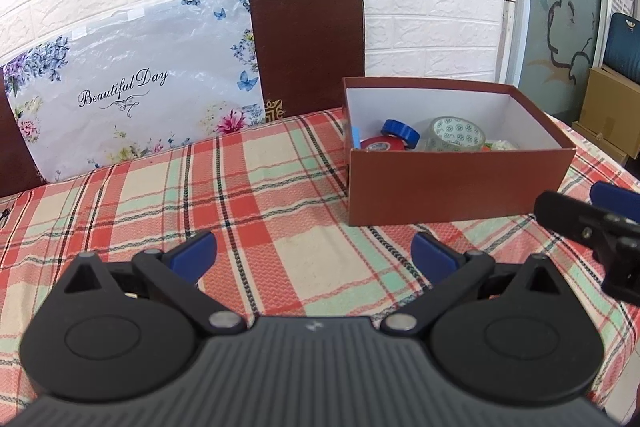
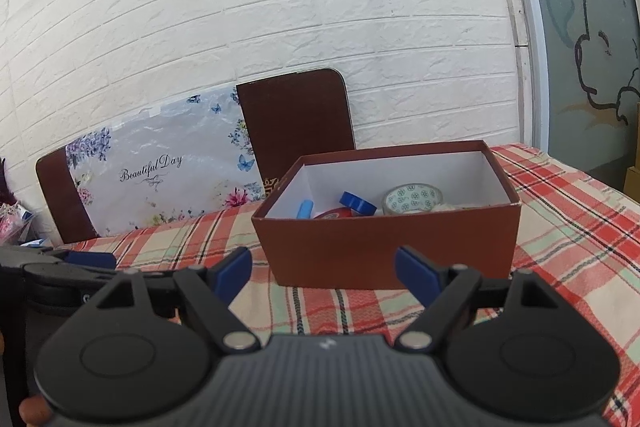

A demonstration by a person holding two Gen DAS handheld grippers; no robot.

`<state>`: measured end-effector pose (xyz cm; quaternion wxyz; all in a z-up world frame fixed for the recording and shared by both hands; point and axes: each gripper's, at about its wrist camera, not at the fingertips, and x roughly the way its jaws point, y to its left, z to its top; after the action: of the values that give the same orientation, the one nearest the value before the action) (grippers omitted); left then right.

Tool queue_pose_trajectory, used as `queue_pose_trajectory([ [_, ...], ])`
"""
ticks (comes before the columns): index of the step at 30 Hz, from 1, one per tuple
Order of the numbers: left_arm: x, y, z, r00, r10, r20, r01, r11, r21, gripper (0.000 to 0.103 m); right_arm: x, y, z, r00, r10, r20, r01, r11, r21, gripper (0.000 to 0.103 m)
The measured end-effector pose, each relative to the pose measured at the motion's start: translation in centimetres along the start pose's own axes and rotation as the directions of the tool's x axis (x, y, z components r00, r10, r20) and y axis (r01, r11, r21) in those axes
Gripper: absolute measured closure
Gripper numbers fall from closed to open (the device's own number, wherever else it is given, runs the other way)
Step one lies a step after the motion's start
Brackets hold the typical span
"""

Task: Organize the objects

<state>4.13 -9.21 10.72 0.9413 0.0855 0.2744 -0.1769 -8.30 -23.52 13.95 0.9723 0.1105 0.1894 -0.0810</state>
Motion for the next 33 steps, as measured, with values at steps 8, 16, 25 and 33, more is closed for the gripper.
queue_pose_trajectory([
  [8,-0.3,0.5,-0.4,0.999,0.041,-0.003,-0.041,0.999,0.014,0.000,-0.2,0.7,-0.1,1.000,-0.005,0.003,0.005,1.000,-0.009,0.019],
  [16,-1.0,1.1,-0.6,0.996,0.078,0.041,-0.077,0.997,-0.010,0.000,-0.1,1.1,-0.3,1.000,0.006,0.002,-0.006,1.000,-0.012,0.019],
  [25,-0.7,0.6,-0.7,0.992,0.125,0.020,-0.125,0.992,0.008,0.000,-0.3,0.3,-0.4,1.000,0.005,0.006,-0.005,1.000,0.016,0.018],
  [33,-1.0,-0.5,-0.7,0.992,0.125,0.028,-0.126,0.992,0.032,0.000,-0.2,-0.9,-0.6,1.000,0.002,0.002,-0.002,0.999,0.049,0.017],
])
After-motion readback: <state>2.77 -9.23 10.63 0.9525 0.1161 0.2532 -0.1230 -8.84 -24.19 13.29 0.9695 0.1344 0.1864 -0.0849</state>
